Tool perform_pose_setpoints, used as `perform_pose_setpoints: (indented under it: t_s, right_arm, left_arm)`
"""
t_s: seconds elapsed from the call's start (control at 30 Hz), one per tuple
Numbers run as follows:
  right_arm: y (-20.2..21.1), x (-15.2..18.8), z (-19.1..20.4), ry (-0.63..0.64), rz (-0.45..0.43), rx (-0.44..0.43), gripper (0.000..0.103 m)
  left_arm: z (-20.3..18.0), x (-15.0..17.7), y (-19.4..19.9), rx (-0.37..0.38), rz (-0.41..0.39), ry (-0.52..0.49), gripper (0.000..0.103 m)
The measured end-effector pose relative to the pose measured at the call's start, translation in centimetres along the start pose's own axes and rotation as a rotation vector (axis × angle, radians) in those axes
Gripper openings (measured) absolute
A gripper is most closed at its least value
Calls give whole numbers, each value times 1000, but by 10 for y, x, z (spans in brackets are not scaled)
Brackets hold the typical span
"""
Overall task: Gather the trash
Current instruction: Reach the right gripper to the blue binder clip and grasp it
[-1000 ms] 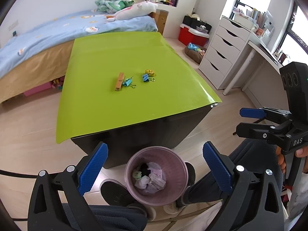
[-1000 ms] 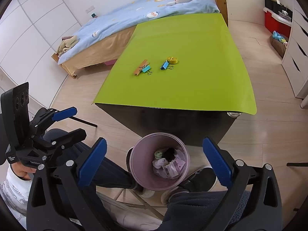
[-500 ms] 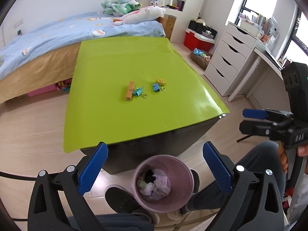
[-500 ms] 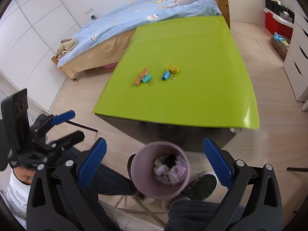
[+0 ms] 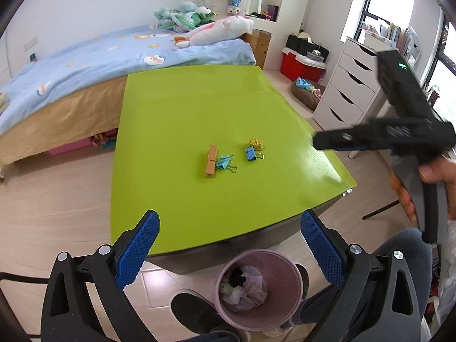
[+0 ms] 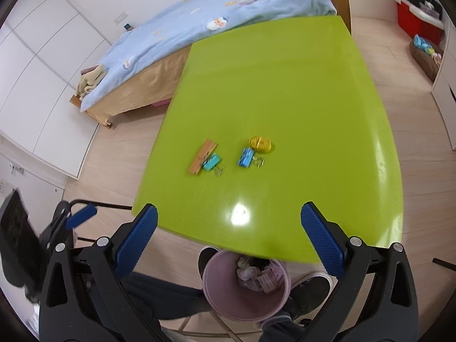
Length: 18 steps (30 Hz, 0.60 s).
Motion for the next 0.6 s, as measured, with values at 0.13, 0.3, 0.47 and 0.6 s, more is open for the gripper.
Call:
perform_pose_setpoints:
  t_s: [0.13,0.3,0.47,0.6]
  right_arm:
    - [-21,-26,-6,-40,39,-12,99]
    - [-47,-48,-14,-90,95,-50,99]
    - [-67,-58,-21,-133,132,-72,81]
    - [-81,-59,-25,-151,158,-82,58]
  left_arm:
    - [4,-3,-1,-9,-1,1,95]
    - [9,-5,-5,-16,10,7,95]
    - [15,-6,-7,-20,16,17,95]
    - [18,-7,-9,-21,22,21,95]
Point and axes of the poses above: each gripper's, at about its wrist camera, not at the fingertips, and y roughly against the way its jaws point, z to its left, x to its underside, the point moved 7 cm from there along -y, roughly the way its jaws point, and after that the axes turned 11 degrees about z, right-handed, at the moved point
